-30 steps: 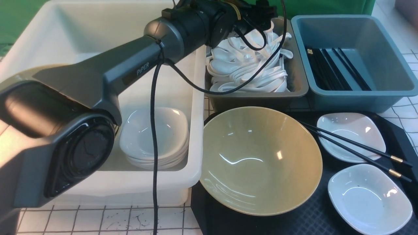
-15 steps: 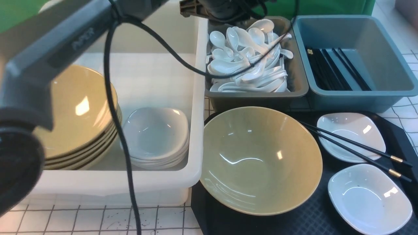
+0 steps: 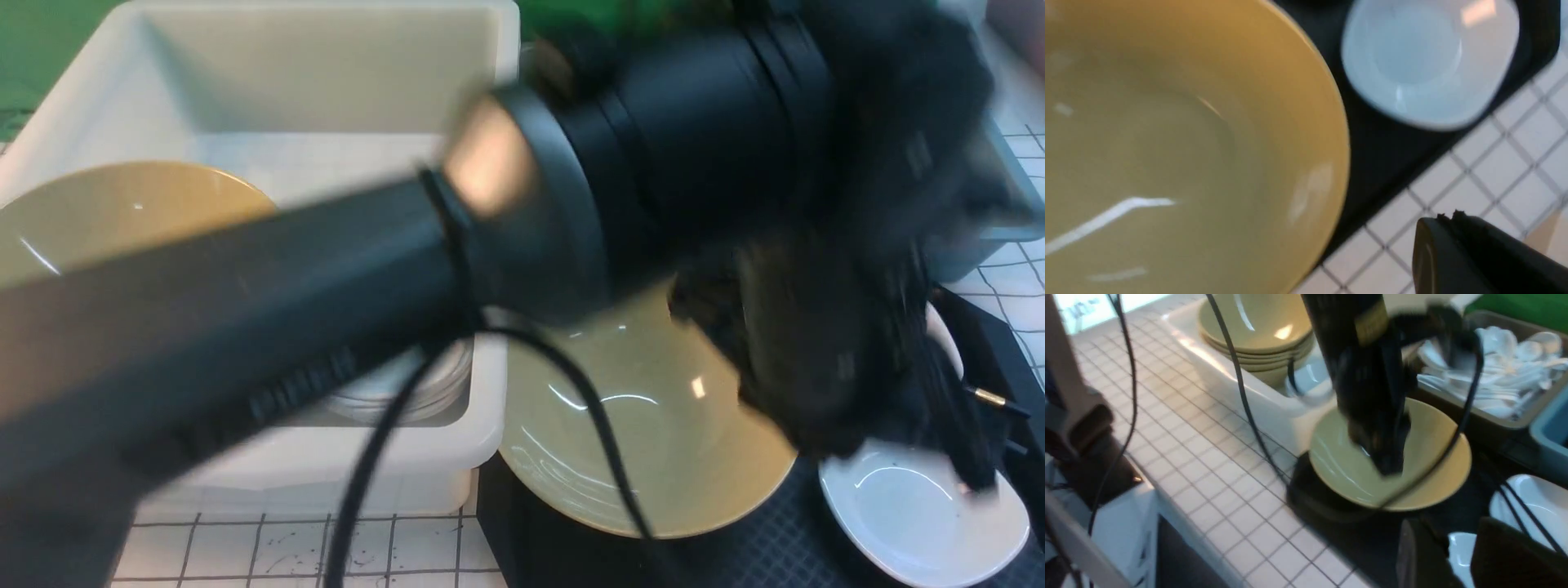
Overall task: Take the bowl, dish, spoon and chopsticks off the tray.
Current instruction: Use the left arm to grab the yellow noodle bowl on the left
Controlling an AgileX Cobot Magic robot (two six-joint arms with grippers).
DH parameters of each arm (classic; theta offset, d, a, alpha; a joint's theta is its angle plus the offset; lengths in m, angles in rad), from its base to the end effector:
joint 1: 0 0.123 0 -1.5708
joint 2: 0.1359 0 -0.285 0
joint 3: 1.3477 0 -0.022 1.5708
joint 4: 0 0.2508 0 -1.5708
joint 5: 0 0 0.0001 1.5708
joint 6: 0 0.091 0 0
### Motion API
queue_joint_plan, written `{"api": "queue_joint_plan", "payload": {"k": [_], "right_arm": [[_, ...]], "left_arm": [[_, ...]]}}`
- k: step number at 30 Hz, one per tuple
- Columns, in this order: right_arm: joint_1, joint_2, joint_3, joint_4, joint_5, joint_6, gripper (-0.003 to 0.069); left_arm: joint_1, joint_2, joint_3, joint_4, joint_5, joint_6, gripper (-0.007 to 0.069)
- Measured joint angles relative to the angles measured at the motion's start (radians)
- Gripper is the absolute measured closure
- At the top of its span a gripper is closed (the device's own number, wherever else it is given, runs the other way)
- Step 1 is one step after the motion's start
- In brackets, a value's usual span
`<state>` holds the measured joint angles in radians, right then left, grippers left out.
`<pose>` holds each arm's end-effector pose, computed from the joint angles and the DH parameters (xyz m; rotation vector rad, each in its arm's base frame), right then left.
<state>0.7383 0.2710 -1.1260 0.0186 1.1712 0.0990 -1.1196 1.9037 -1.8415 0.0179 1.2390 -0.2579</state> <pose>-0.0332 -0.0281 0.4308 -0.5846 1.7476 0.6139 0.1804 -0.3689 0.3202 1.1893 2.5779 -0.3057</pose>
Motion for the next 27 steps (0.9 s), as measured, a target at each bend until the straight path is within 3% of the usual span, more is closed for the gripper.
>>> {"api": "queue_joint_plan", "payload": {"k": [5, 13, 17, 22, 24, 27], "right_arm": [[0.000, -0.066, 0.000, 0.033, 0.000, -0.002, 0.0462], [0.000, -0.142, -0.001, 0.041, 0.000, 0.033, 0.0462], [0.000, -0.142, -0.001, 0.041, 0.000, 0.034, 0.0462], [0.000, -0.142, -0.001, 0.041, 0.000, 0.038, 0.0462], [0.000, -0.142, 0.000, 0.041, 0.000, 0.038, 0.0462], [0.000, -0.142, 0.014, 0.041, 0.000, 0.039, 0.0462]], "left_arm": [[-0.002, -0.065, 0.166, 0.009, -0.012, 0.001, 0.0625], [0.084, -0.206, 0.372, -0.090, -0.190, 0.072, 0.0617], [0.125, -0.154, 0.393, -0.104, -0.220, 0.097, 0.0523], [0.155, -0.107, 0.395, -0.117, -0.296, 0.111, 0.0305], [0.154, -0.094, 0.395, -0.129, -0.319, 0.160, 0.0186], [0.154, -0.058, 0.395, -0.130, -0.334, 0.246, 0.0096]]}}
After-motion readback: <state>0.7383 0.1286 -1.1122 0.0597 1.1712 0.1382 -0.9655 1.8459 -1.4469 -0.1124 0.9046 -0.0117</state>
